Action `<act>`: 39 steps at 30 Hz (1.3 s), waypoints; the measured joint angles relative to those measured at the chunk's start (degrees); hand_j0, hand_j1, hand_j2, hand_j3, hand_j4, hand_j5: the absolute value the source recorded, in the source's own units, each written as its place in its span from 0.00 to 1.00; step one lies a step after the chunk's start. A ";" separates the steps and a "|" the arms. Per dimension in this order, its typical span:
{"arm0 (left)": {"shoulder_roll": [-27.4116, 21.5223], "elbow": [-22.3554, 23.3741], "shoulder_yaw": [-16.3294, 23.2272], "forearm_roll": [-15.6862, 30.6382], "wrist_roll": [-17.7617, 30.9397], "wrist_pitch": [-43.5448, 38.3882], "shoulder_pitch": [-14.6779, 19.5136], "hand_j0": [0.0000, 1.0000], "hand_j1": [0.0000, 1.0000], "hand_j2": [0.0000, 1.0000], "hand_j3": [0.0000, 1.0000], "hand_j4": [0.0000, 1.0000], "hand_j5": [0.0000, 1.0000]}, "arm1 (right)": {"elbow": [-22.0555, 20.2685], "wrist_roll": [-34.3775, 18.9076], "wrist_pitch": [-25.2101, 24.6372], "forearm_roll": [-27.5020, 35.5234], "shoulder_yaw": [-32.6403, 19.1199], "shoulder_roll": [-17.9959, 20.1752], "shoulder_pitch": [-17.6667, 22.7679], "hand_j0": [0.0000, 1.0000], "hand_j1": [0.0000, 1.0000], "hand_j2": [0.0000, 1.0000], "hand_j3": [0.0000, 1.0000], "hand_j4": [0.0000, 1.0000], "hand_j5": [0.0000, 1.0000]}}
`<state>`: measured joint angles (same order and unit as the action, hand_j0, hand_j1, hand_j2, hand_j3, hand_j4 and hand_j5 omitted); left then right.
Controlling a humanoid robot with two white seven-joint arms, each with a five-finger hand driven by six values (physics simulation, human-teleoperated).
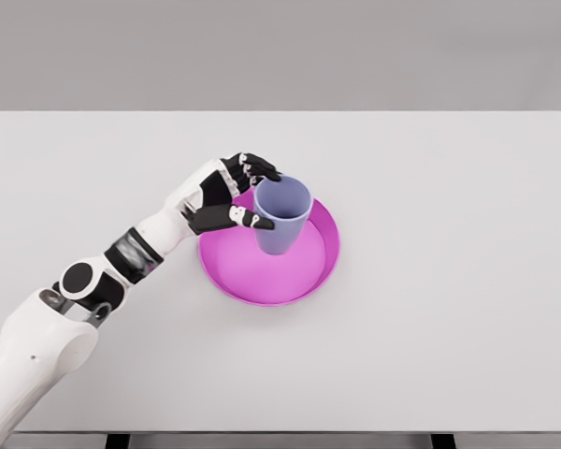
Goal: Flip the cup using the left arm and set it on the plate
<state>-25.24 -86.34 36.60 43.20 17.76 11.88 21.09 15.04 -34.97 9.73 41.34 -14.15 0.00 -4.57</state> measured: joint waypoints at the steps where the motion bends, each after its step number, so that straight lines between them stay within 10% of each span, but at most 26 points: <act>1: 0.09 0.17 0.01 -0.13 -0.01 -0.01 0.00 0.54 0.54 0.54 0.54 0.54 0.54 | 0.00 0.00 0.00 0.00 0.00 0.00 0.00 1.00 1.00 1.00 1.00 1.00 1.00; 9: 0.44 1.13 0.07 -0.50 -0.05 0.00 -0.44 0.56 0.56 0.56 0.56 0.56 0.56 | 0.00 0.00 0.00 0.00 0.00 0.00 0.00 1.00 1.00 1.00 1.00 1.00 1.00; 13: 0.62 1.13 0.07 -1.26 -0.22 -0.04 -0.44 0.82 0.82 0.82 0.82 0.82 0.82 | 0.00 0.00 0.00 0.00 0.00 0.00 0.00 1.00 1.00 1.00 1.00 1.00 1.00; 22: 0.42 1.19 -0.01 -2.08 -0.51 -0.18 -0.53 0.99 0.99 0.99 0.99 0.99 0.99 | 0.00 0.00 0.00 0.00 0.00 0.00 0.00 1.00 1.00 1.00 1.00 1.00 1.00; 39: -6.22 -4.59 -0.76 -1.59 0.68 -0.44 3.08 1.00 1.00 1.00 1.00 1.00 1.00 | 0.00 0.00 0.00 0.00 0.00 0.00 0.00 1.00 1.00 1.00 1.00 1.00 1.00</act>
<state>-31.46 -90.93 35.84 41.61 18.44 11.43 24.17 15.04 -34.97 9.73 41.34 -14.15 0.00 -4.57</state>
